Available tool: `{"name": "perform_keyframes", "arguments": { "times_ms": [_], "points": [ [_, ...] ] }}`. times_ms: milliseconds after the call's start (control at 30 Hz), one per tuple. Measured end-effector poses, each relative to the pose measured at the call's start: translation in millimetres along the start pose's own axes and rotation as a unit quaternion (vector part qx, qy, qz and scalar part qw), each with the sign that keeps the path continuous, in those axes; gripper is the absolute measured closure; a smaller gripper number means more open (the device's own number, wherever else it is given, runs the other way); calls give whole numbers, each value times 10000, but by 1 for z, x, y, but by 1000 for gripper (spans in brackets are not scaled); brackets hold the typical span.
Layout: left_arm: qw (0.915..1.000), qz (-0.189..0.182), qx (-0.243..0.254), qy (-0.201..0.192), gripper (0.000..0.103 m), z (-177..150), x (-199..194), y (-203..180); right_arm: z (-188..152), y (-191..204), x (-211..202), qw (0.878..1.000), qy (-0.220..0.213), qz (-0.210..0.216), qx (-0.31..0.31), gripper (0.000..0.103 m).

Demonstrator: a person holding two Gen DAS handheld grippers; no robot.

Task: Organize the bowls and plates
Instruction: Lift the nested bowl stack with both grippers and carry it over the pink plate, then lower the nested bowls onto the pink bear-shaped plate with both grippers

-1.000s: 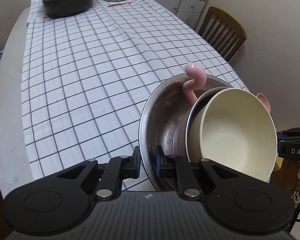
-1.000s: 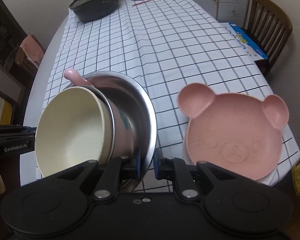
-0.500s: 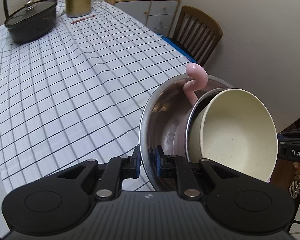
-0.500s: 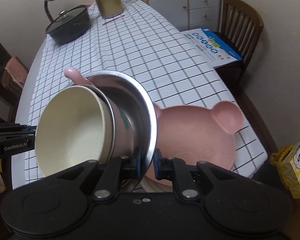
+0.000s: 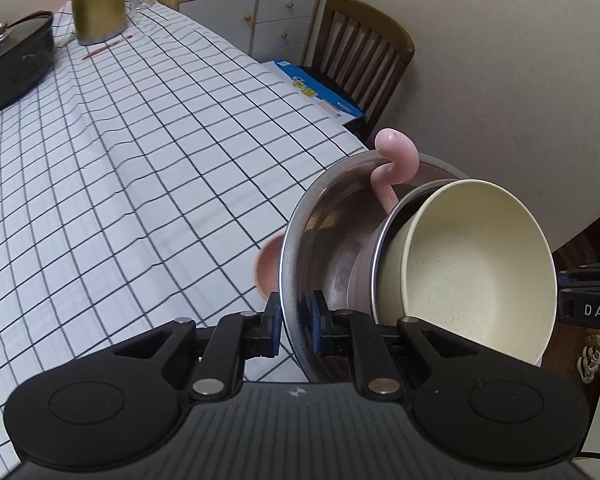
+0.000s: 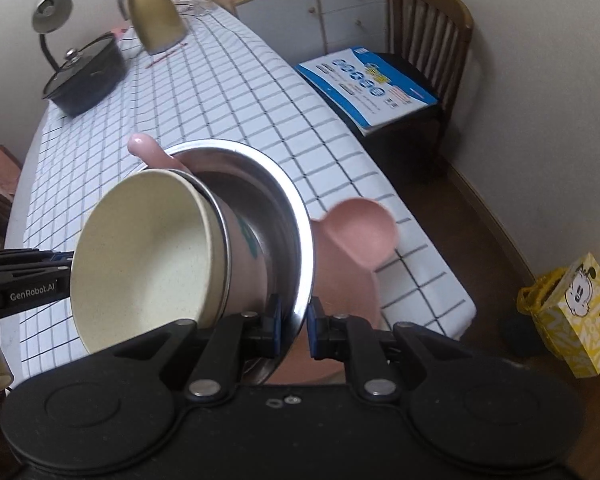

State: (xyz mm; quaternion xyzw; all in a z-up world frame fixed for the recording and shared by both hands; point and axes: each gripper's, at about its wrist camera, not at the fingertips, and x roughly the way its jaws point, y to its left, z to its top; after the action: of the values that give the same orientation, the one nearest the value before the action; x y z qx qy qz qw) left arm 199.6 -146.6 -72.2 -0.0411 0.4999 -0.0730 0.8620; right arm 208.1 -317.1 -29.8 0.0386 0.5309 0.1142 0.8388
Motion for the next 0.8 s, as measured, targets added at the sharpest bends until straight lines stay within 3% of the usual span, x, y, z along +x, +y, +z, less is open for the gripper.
{"name": "perform_keyframes", "arguments": {
  "times_ms": [300,800],
  "points": [
    [9997,31,-24,234,90,-11,34,-13,-8,-31,25,9996,264,30,74,90],
    [9994,59,-95,331,90,-23,60,-12,-16,-41,48,9990,453,37,-9,90]
  ]
}}
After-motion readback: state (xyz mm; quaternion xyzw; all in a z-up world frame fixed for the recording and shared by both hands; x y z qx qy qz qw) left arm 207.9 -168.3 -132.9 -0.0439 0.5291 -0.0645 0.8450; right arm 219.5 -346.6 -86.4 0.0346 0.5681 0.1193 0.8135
